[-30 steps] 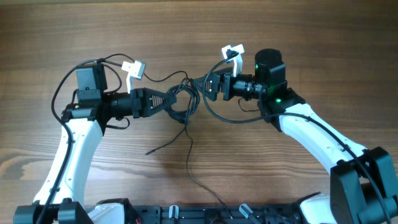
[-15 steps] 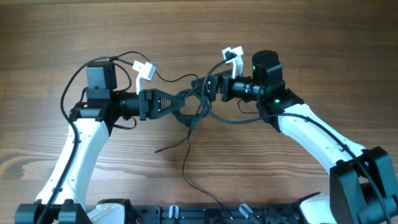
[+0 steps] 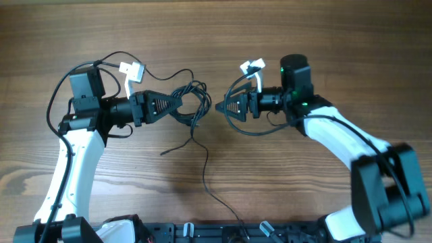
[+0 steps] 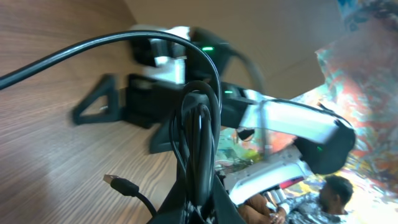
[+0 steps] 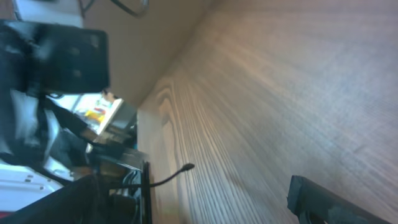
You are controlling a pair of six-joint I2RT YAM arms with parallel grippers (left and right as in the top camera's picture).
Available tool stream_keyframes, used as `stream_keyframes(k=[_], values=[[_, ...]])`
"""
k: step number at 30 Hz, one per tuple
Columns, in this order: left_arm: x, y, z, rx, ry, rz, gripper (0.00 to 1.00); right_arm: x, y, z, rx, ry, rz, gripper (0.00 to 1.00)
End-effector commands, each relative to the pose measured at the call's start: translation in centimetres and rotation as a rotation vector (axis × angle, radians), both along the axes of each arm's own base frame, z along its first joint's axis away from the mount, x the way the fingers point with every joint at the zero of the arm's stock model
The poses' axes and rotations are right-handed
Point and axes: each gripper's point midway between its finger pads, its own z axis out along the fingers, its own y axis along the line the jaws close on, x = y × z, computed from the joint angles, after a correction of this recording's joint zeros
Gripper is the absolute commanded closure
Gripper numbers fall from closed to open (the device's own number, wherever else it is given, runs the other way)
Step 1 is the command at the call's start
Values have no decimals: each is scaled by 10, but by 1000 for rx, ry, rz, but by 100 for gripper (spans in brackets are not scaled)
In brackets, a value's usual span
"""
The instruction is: Untangle cables
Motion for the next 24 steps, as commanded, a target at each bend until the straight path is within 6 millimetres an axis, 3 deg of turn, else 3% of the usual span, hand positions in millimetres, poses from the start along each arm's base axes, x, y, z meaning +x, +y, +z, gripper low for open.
stream_keyframes(k=[1, 9, 14, 24], values=[[-8, 0, 16, -39, -62, -37, 96, -6, 5, -6, 94, 54, 90, 0], [-8, 0, 16, -31, -114, -39, 96, -9, 8, 72, 285, -251, 211, 1], [-9, -2, 15, -35, -95, -43, 96, -14, 6, 94, 327, -410, 223, 0], [-12, -3, 13, -41, -50, -44, 95, 40, -26, 127, 302, -612, 89, 0]])
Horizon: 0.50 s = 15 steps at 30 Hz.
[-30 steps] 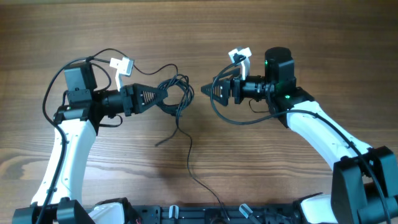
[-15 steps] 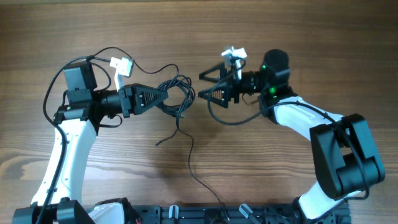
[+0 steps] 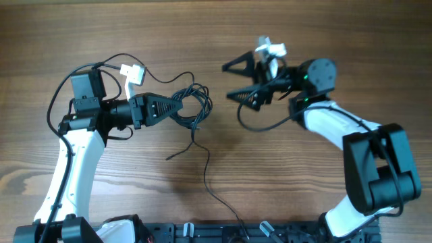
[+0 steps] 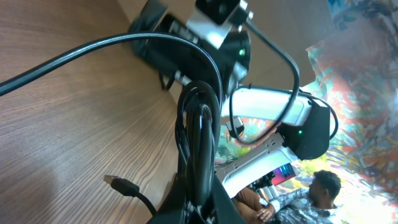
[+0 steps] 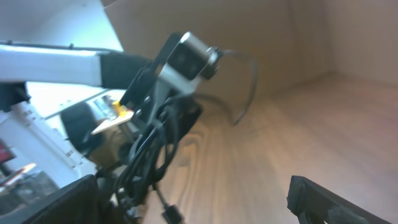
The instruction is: Untangle cables
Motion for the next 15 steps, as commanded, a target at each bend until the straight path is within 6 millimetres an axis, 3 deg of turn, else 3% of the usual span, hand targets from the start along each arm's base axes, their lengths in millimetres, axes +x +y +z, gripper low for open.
stream_keyframes(k=[1, 3, 6, 9, 15], values=[[-5, -2, 12, -20, -55, -24, 94, 30, -9, 17, -5, -85, -72, 0], [-5, -2, 12, -18, -55, -22, 95, 52, -7, 3, -53, -55, -145, 1], [-5, -2, 12, -18, -55, -24, 95, 63, 0, -16, -129, -37, -186, 1], [-5, -2, 12, -17, -55, -24, 95, 56, 8, -15, -141, -23, -144, 1], [-4, -2, 10, -5, -54, -15, 93, 30, 27, 5, -120, -71, -63, 4]])
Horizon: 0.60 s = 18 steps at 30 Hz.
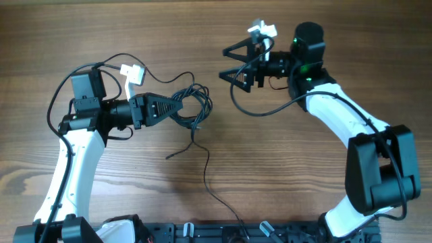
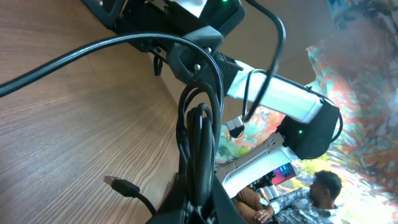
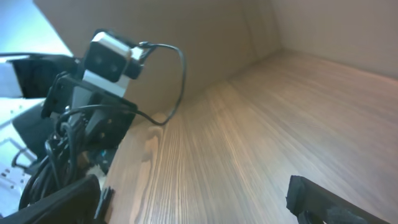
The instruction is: Untangle cables
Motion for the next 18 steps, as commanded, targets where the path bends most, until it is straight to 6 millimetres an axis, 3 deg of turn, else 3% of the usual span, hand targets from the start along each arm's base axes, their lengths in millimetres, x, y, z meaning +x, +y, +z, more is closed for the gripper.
stream_keyframes(k=[1, 6, 13, 18], values=[[-3, -2, 9, -3, -50, -12, 93, -17, 12, 31, 19, -137, 53, 4], [-3, -2, 9, -3, -50, -12, 93, -16, 19, 43, -7, -218, -19, 4], [-3, -2, 9, -3, -50, -12, 93, -25, 28, 23, -230, -318, -137, 2], [-3, -2, 9, -3, -51, -12, 93, -16, 22, 29, -283, -369, -233, 1]])
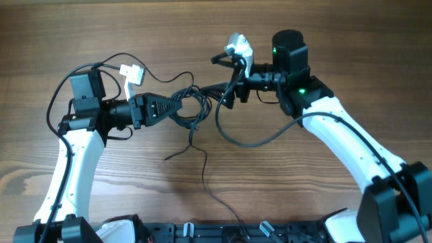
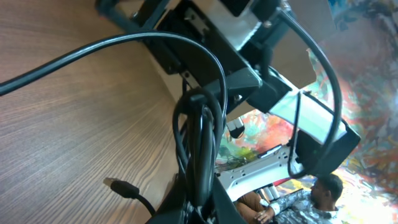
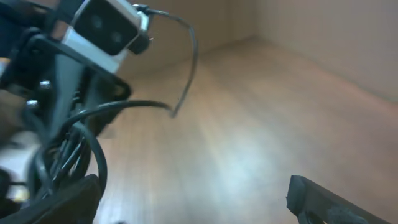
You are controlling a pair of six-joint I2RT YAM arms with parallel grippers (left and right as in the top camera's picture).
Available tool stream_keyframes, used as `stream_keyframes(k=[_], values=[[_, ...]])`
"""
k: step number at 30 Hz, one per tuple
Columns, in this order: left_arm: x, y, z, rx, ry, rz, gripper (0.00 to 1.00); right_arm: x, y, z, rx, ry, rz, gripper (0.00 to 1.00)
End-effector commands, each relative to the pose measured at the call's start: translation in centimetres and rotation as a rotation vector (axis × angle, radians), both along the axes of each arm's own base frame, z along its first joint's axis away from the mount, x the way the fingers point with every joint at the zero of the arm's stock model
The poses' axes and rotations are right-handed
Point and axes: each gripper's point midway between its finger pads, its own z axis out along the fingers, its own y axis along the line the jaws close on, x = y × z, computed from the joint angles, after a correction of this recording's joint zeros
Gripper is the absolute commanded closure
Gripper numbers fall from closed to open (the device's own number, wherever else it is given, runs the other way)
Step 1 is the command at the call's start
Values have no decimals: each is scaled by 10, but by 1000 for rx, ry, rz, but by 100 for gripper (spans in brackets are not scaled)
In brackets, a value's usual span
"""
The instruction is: Untangle cables
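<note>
A tangle of black cables (image 1: 194,106) hangs from my left gripper (image 1: 181,106), which is shut on the bunched loops (image 2: 199,143). One thin strand trails toward the table's front edge, and a USB plug (image 2: 121,185) lies on the wood below the bunch. My right gripper (image 1: 208,73) stands open just up and right of the tangle. Its lower finger (image 1: 209,87) reaches the outer loop; whether it touches I cannot tell. In the right wrist view the fingers (image 3: 323,199) are far apart, with the looped cable (image 3: 74,149) at the left.
The wooden table (image 1: 101,27) runs under everything. The right arm's own black lead (image 1: 246,140) sags in a loop beside the tangle. White camera mounts (image 1: 133,71) sit on both wrists. A dark rail (image 1: 202,233) lines the front edge.
My right gripper has moved left and toward the front, from behind and right of the tangle to right beside its upper right loops. It is still open. The left arm and its bunch have not moved.
First my right gripper faced the tangle from the right, open, while the left held the bunch. Then it was farther back and right, away from the cables, and stayed back there. Now it is at the tangle again, still open; the left has held throughout.
</note>
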Motion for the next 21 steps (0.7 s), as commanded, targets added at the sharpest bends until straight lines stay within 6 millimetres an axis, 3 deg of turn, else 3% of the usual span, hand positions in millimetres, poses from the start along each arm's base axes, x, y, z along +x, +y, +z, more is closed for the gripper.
stream_keyframes(k=[1, 6, 17, 21], values=[[-3, -2, 10, -3, -53, -13, 93, 15, -8, 16, -60, -156, -102, 1], [-3, -2, 10, -3, -52, -13, 94, 17, -13, 14, -84, -148, -140, 1], [-3, -2, 9, 0, -53, -11, 93, -14, -28, 52, -75, -166, -148, 0], [-3, -2, 9, 0, -54, -11, 94, -20, -29, 41, -103, -112, -136, 0]])
